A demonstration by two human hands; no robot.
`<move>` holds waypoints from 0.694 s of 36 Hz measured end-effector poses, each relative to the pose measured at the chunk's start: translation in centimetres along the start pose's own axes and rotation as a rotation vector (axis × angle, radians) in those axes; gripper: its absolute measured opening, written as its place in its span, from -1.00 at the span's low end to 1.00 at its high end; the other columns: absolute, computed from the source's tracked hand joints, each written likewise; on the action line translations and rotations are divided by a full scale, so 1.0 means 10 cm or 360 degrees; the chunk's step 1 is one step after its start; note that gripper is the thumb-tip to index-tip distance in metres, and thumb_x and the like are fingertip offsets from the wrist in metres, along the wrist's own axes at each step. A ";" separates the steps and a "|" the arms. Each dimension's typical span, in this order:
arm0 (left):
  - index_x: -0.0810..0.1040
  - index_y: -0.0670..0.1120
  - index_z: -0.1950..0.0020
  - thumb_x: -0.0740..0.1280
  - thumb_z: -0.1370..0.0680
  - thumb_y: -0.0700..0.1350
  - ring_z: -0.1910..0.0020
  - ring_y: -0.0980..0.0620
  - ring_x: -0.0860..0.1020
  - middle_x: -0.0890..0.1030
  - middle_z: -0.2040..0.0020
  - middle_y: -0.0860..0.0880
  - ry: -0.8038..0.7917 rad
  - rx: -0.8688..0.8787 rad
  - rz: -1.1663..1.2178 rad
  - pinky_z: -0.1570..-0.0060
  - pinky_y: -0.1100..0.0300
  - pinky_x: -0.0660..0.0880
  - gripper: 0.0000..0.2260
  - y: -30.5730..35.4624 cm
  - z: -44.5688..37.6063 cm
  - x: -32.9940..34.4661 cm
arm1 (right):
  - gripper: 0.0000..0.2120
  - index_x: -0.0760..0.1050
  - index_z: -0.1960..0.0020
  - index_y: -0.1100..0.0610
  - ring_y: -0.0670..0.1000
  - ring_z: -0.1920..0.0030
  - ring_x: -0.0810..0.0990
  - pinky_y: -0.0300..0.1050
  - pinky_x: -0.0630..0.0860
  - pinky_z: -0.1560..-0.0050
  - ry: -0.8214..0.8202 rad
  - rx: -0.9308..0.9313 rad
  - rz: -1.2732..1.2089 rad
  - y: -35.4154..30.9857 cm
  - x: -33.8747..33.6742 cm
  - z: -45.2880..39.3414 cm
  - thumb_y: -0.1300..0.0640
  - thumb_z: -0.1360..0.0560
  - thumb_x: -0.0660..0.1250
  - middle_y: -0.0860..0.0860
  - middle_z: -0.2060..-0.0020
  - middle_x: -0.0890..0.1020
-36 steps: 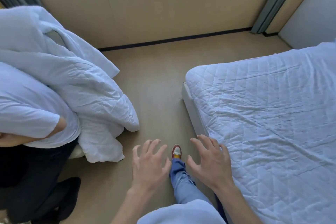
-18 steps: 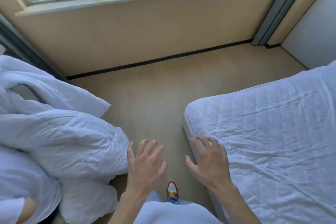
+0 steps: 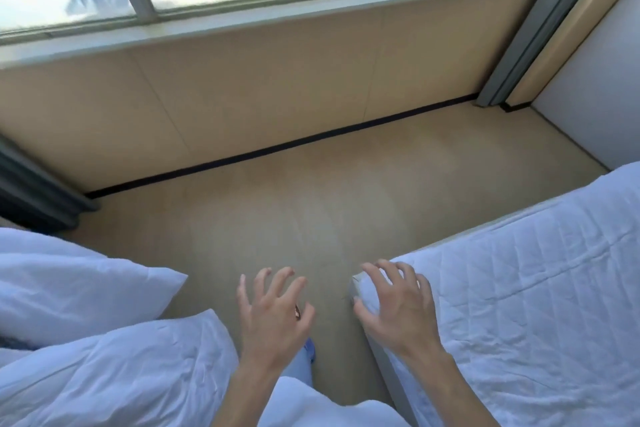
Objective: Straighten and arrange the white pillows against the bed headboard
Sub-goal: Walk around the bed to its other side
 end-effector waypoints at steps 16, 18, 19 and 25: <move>0.56 0.13 -0.11 0.30 -0.37 0.13 -0.30 -0.03 0.46 0.57 -0.19 0.13 -0.0105 0.0477 -0.0056 -0.38 -0.29 0.21 -0.67 0.18 -2.93 -0.17 | -0.47 0.47 -0.28 -0.12 0.03 -0.24 0.48 0.04 0.45 -0.15 -0.0025 0.0302 -0.0017 0.02 -0.14 -2.57 -0.25 -0.35 0.24 -0.12 -0.23 0.53; 0.57 0.12 -0.12 0.30 -0.37 0.12 -0.31 -0.02 0.46 0.56 -0.20 0.12 -0.0110 0.0526 -0.0054 -0.39 -0.28 0.21 -0.67 0.30 -3.26 -0.12 | -0.47 0.47 -0.28 -0.12 0.02 -0.25 0.48 0.03 0.45 -0.15 -0.0032 0.0355 -0.0022 0.14 -0.11 -2.81 -0.25 -0.35 0.24 -0.13 -0.24 0.53; 0.57 0.12 -0.12 0.30 -0.37 0.11 -0.32 -0.02 0.46 0.56 -0.20 0.11 -0.0105 0.0554 -0.0050 -0.39 -0.27 0.22 -0.67 0.37 -3.43 -0.09 | -0.47 0.47 -0.28 -0.12 0.02 -0.25 0.48 0.03 0.46 -0.15 -0.0027 0.0385 -0.0029 0.22 -0.10 -2.93 -0.24 -0.35 0.25 -0.13 -0.25 0.52; 0.59 0.10 -0.11 0.31 -0.38 0.08 -0.30 -0.03 0.47 0.57 -0.21 0.09 -0.0125 0.0753 -0.0022 -0.38 -0.26 0.24 -0.69 1.03 -4.50 0.19 | -0.49 0.48 -0.28 -0.13 0.02 -0.26 0.49 0.05 0.48 -0.12 0.0044 0.0560 -0.0068 0.88 -0.11 -3.76 -0.23 -0.35 0.28 -0.12 -0.28 0.53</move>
Point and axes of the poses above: each hand's wrist, its own z-axis away from the middle knuckle, its own x-axis out of the palm, y = z × x, the point moved 8 cm from there along -z, towards the middle knuckle
